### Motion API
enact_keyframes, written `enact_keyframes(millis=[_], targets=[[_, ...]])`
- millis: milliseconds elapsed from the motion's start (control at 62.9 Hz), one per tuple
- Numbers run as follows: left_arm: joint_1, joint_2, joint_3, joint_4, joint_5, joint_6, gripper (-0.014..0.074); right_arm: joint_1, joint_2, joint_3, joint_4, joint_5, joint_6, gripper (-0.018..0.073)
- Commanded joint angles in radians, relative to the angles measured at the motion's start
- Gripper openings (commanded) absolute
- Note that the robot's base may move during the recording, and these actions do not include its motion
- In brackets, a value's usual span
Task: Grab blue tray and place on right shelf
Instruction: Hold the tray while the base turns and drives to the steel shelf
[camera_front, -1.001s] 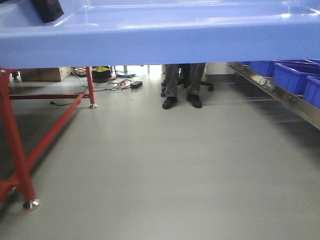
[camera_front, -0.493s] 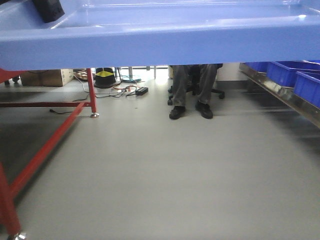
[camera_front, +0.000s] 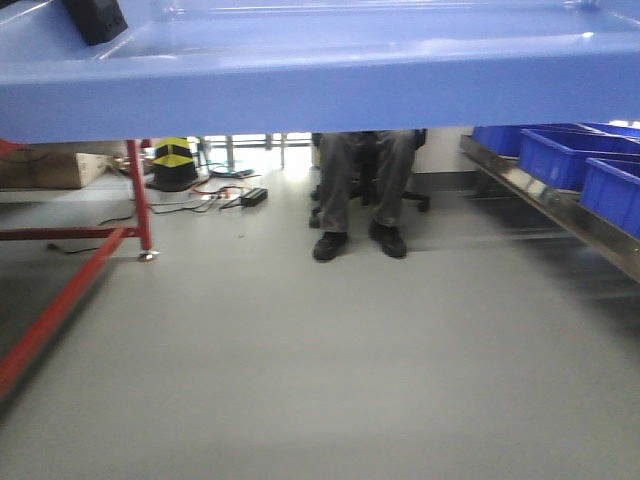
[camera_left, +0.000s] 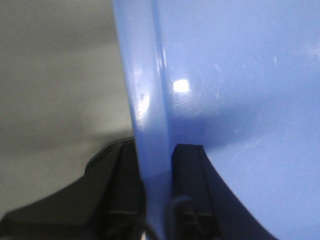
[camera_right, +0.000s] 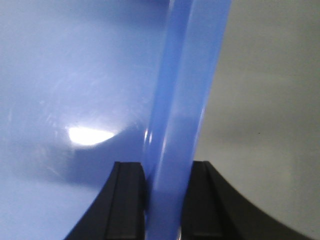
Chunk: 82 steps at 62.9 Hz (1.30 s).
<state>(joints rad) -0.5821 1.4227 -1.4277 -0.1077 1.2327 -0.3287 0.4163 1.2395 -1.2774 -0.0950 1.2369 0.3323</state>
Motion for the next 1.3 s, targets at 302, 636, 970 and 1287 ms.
enact_keyframes(millis=[302, 636, 970, 1287], targets=[[-0.009, -0.035, -0.03, -0.033, 0.099, 0.042, -0.0048, 0.001, -0.026, -0.035, -0.042, -0.044, -0.04, 0.0057], [-0.009, -0.035, -0.03, -0.033, 0.099, 0.042, -0.0048, 0.001, -0.026, -0.035, -0.042, -0.044, -0.04, 0.0057], [-0.009, -0.035, -0.03, -0.033, 0.099, 0.042, -0.0048, 0.001, -0.026, -0.035, -0.042, -0.044, -0.04, 0.0057], [-0.009, -0.035, -0.03, -0.033, 0.099, 0.042, -0.0048, 0.001, -0.026, -0.035, -0.042, -0.043, -0.04, 0.0057]])
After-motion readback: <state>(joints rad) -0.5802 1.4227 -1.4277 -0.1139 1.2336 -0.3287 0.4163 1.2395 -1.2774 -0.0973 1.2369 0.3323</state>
